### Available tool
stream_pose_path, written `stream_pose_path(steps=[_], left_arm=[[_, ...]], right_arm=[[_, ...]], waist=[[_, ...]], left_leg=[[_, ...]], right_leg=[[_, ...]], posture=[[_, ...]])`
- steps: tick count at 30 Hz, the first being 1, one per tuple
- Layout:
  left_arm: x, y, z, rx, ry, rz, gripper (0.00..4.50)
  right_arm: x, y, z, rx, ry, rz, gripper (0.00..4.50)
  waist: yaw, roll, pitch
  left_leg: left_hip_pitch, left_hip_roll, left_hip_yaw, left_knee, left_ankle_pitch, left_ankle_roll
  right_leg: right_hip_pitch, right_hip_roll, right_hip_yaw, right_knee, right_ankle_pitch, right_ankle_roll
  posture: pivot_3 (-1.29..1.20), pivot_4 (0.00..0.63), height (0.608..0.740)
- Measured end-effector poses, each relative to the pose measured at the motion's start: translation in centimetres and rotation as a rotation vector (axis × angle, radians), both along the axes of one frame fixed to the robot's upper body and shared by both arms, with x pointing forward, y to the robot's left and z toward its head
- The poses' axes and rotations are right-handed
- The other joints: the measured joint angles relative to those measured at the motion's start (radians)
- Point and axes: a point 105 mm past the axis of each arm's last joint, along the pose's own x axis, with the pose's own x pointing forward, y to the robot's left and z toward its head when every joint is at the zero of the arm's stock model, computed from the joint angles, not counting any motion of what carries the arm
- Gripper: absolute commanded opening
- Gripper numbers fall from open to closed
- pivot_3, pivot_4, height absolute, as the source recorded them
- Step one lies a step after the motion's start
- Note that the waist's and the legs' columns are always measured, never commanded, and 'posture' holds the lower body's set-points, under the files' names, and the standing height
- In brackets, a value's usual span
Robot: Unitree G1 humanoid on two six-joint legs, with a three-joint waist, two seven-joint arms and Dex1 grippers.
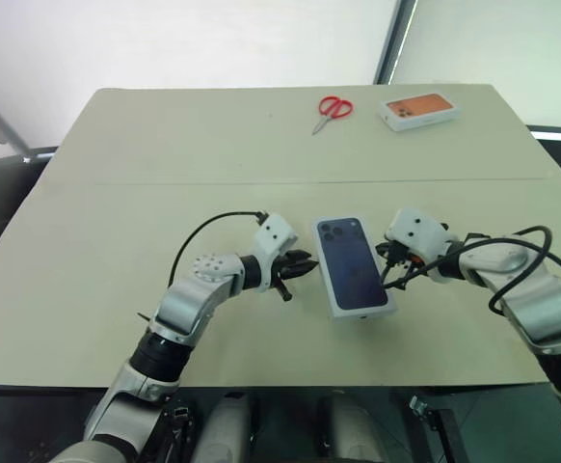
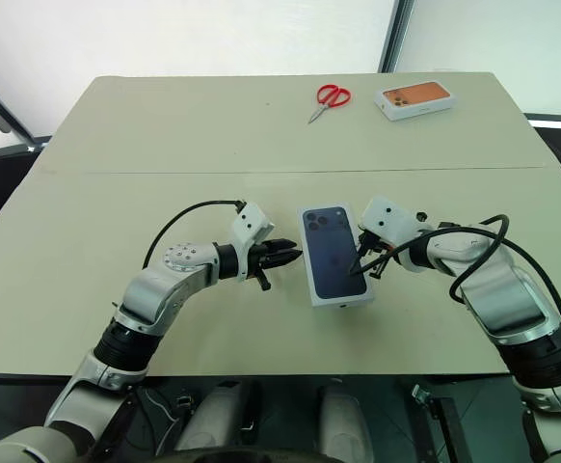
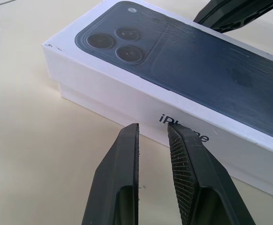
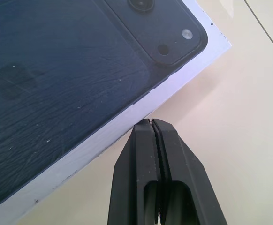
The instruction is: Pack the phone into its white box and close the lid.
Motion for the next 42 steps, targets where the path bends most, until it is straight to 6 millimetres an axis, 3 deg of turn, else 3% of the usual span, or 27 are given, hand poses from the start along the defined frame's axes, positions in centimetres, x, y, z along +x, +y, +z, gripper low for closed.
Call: stream_pose_path(steps=[11,15,19,26,29,34,42], left_arm=[[0.2,0.7,0.1,0.008,-0.007,0.01,1.02],[0.9,2.5,0.7,-0.002,-0.016,0.058,1.02],[1.0,2.3,1.1,-0.032,-0.015,0.058,1.02],[3.9,0.2,6.4,-0.121,-0.133,0.087,1.02],[5.2,-0.7,5.4,-0.077,-0.097,0.108,1.02],[6.3,-1.2,1.9,0.071,-0.011,0.125,1.02],[6.4,-2.0,1.3,0.101,-0.011,0.114,1.02]], right_arm=[[-0.3,-0.8,0.0,-0.025,0.002,-0.001,0.05],[-0.5,-2.5,1.4,-0.047,-0.034,-0.016,0.05],[-1.1,-2.8,2.0,-0.036,-0.043,0.011,0.05],[-3.7,-1.2,3.5,0.032,-0.01,0.142,0.05],[-4.6,-0.6,2.4,0.042,0.037,0.167,0.05],[-5.6,0.7,0.7,0.07,0.1,0.18,0.05],[-5.8,0.7,-1.4,0.05,0.143,0.128,0.05]], waist=[[0.001,0.0,0.0],[0.001,0.0,0.0],[0.001,0.0,0.0],[0.003,-0.001,0.0],[0.001,-0.001,0.0],[-0.001,-0.001,0.0],[0.004,-0.002,-0.001]], left_leg=[[0.0,0.0,0.0,0.0,0.0,0.0],[0.0,0.0,0.0,0.0,0.0,0.0],[0.0,0.0,0.0,0.0,0.0,0.0],[0.0,0.0,0.0,0.0,0.0,0.0],[0.001,0.0,0.0,0.0,0.0,0.0],[0.0,0.0,0.0,0.0,0.0,0.0],[0.001,-0.001,0.0,0.001,0.0,0.0]], right_leg=[[0.0,0.0,0.0,0.0,0.0,0.0],[0.0,0.0,0.0,0.0,0.0,0.0],[0.0,0.0,0.0,0.0,0.0,0.0],[0.001,0.0,0.0,-0.001,0.0,0.0],[0.001,0.0,0.0,0.001,0.0,0.0],[0.0,0.0,0.0,0.001,0.0,0.0],[0.002,0.0,0.0,0.0,0.0,0.0]], posture=[[0.0,0.15,0.697],[0.0,0.15,0.697],[0.0,0.15,0.697],[0.0,0.15,0.697],[0.0,0.15,0.697],[0.0,0.15,0.697],[0.0,0.15,0.697]])
